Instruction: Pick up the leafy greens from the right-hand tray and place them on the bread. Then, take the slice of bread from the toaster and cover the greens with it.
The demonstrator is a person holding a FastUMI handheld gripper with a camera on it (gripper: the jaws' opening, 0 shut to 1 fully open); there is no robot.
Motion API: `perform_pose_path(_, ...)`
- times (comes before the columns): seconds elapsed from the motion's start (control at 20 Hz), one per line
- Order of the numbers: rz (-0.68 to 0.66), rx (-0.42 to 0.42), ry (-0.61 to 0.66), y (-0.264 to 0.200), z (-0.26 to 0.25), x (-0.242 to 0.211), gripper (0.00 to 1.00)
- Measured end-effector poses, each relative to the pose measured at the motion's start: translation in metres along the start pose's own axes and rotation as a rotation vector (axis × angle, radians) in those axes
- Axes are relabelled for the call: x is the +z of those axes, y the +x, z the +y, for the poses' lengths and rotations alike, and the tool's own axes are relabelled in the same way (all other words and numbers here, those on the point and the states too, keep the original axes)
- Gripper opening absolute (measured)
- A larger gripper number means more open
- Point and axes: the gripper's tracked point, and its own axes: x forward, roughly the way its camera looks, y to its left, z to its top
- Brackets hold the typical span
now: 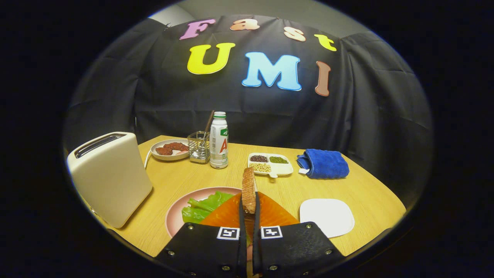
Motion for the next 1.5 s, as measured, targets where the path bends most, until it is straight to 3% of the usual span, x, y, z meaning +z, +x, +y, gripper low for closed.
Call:
perform_pose_path(0.2, -0.001, 0.027, -0.080, 0.003, 0.022, -0.010, 0.06)
perform_pose_path(0.6, 0.117, 0.193, 0.054, 0.011, 0.064, -0.042, 0.06)
perform_pose_path(0.95, 0.091, 0.189, 0.083, 0.010, 0.064, -0.043, 0.06)
perform_pose_path(1.1, 0.080, 0.190, 0.078, 0.012, 0.068, -0.044, 0.11)
perform_pose_path(1.15, 0.077, 0.192, 0.075, 0.010, 0.066, -0.044, 0.19)
perform_pose_path(1.3, 0.071, 0.193, 0.090, 0.010, 0.065, -0.043, 0.23)
perform_pose_path(1.35, 0.067, 0.227, 0.097, 0.012, 0.072, -0.042, 0.23)
perform_pose_path(1.4, 0.081, 0.283, 0.121, 0.011, 0.085, -0.045, 0.31)
perform_pose_path(1.45, 0.082, 0.280, 0.139, 0.005, 0.082, -0.041, 0.44)
perform_pose_path(1.5, 0.075, 0.281, 0.147, 0.009, 0.079, -0.040, 0.47)
